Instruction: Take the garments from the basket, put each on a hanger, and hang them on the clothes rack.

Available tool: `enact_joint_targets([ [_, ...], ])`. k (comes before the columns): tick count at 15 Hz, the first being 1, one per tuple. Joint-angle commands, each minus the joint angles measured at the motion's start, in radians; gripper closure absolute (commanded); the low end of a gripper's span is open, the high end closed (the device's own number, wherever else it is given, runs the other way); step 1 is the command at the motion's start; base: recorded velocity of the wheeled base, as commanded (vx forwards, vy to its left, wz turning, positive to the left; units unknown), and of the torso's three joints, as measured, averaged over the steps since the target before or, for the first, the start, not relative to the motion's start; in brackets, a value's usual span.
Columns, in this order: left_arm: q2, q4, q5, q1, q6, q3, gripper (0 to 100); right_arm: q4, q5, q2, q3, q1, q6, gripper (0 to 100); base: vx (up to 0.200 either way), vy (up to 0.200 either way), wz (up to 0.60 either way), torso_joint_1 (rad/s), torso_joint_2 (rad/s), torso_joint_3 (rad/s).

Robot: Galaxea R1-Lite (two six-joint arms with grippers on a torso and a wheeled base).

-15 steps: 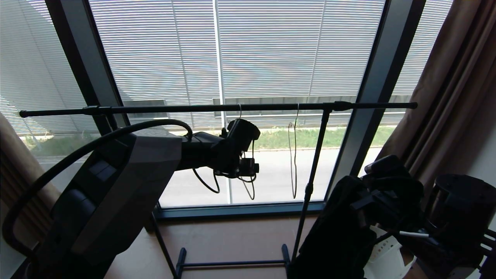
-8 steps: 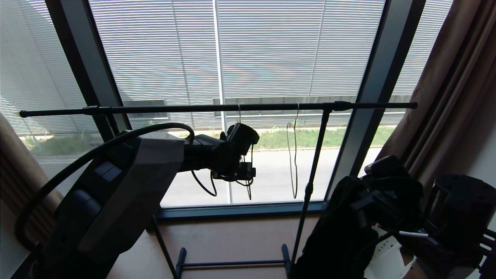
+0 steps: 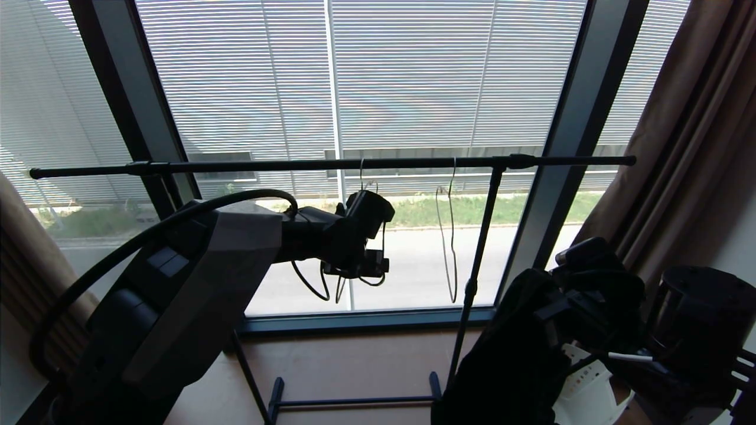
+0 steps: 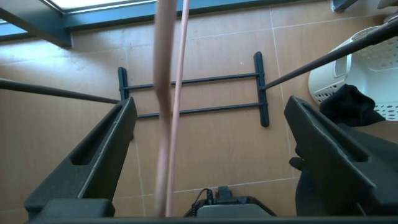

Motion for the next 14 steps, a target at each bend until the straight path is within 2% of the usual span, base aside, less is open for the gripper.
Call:
enact_joint_targets([
  [1,0.004,0.015,0.001,0.002,0.002,0.000,0,0.000,0.000,0.002,-0.001,0.001,0.000,100,0.000,0.000,0.00,0.000,0.00,0.000],
  [3,-0.002,0.042,0.001,0.002,0.002,0.000,0,0.000,0.000,0.002,0.000,0.001,0.000,100,0.000,0.000,0.00,0.000,0.00,0.000],
  [5,-0.071,0.159,-0.009,0.002,-0.002,0.000,0,0.000,0.000,0.001,0.000,0.001,0.000,100,0.000,0.000,0.00,0.000,0.00,0.000],
  [7,-0.107,0.205,-0.024,0.002,-0.004,0.000,0,0.000,0.000,0.002,0.000,0.011,0.000,100,0.000,0.000,0.00,0.000,0.00,0.000],
  [10,-0.156,0.202,-0.061,-0.001,-0.005,0.000,0,0.000,0.000,0.001,0.002,0.018,0.000,100,0.000,0.000,0.00,0.000,0.00,0.000],
  [14,-0.159,0.122,-0.072,0.004,-0.004,0.000,0,0.000,0.000,0.002,0.002,0.018,0.000,100,0.000,0.000,0.00,0.000,0.00,0.000],
])
